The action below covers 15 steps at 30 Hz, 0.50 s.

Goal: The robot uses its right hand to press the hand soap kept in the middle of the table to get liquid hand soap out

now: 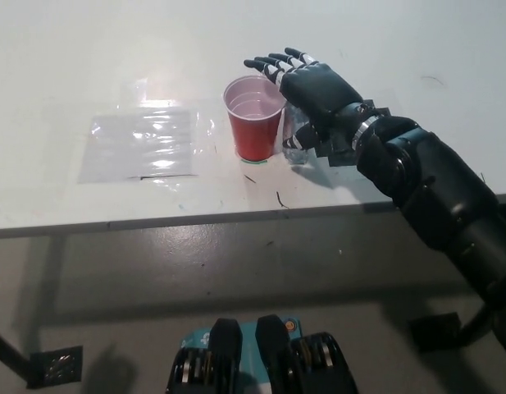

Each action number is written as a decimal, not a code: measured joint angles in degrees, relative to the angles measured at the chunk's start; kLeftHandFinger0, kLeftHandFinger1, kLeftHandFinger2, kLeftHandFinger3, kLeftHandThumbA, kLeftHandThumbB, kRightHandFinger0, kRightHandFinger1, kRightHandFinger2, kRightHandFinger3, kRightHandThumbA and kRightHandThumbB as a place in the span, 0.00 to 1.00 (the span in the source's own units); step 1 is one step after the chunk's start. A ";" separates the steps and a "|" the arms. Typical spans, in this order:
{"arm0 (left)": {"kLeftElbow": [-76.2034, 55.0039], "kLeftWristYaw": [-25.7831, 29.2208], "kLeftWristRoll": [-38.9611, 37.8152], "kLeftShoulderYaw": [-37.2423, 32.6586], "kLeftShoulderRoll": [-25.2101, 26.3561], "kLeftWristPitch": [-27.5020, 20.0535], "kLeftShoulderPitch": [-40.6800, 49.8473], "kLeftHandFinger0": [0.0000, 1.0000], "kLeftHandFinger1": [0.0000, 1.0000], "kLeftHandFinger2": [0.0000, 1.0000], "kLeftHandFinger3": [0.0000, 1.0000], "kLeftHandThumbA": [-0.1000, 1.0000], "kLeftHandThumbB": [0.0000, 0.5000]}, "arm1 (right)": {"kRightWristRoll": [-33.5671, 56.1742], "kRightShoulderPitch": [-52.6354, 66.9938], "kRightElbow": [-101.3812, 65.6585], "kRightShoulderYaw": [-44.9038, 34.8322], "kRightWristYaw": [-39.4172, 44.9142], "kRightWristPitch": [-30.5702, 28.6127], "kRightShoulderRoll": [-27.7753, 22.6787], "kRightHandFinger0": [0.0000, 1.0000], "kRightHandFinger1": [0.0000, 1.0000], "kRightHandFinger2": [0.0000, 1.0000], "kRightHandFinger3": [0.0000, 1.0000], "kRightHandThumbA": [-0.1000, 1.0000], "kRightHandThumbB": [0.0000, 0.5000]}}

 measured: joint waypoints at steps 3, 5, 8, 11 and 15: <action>0.01 -0.09 0.01 -0.02 0.00 0.00 -0.19 1.00 1.00 1.00 0.87 1.00 0.19 | -0.19 -0.17 1.02 0.27 -1.14 -0.14 0.27 1.00 1.00 1.00 1.00 1.00 0.86; 0.01 -0.15 0.01 -0.03 0.00 0.00 -0.44 1.00 1.00 1.00 0.86 1.00 0.20 | -0.32 -0.14 1.02 0.54 -1.51 -0.14 0.30 1.00 1.00 1.00 1.00 1.00 0.83; 0.01 -0.34 0.04 0.02 0.00 0.00 -0.76 1.00 1.00 0.99 0.85 1.00 0.21 | -0.38 -0.02 1.03 0.72 -2.01 -0.16 0.36 1.00 1.00 1.00 1.00 1.00 0.83; 0.01 -0.61 0.12 0.04 0.00 0.00 -0.99 1.00 1.00 1.00 0.89 1.00 0.18 | -0.39 0.13 0.99 0.76 -2.43 -0.17 0.42 1.00 1.00 1.00 1.00 1.00 0.85; 0.01 -0.89 0.14 0.13 0.00 0.00 -1.29 1.00 1.00 1.00 0.89 1.00 0.21 | -0.40 0.41 0.59 0.78 -2.62 -0.08 0.42 1.00 1.00 1.00 1.00 1.00 0.87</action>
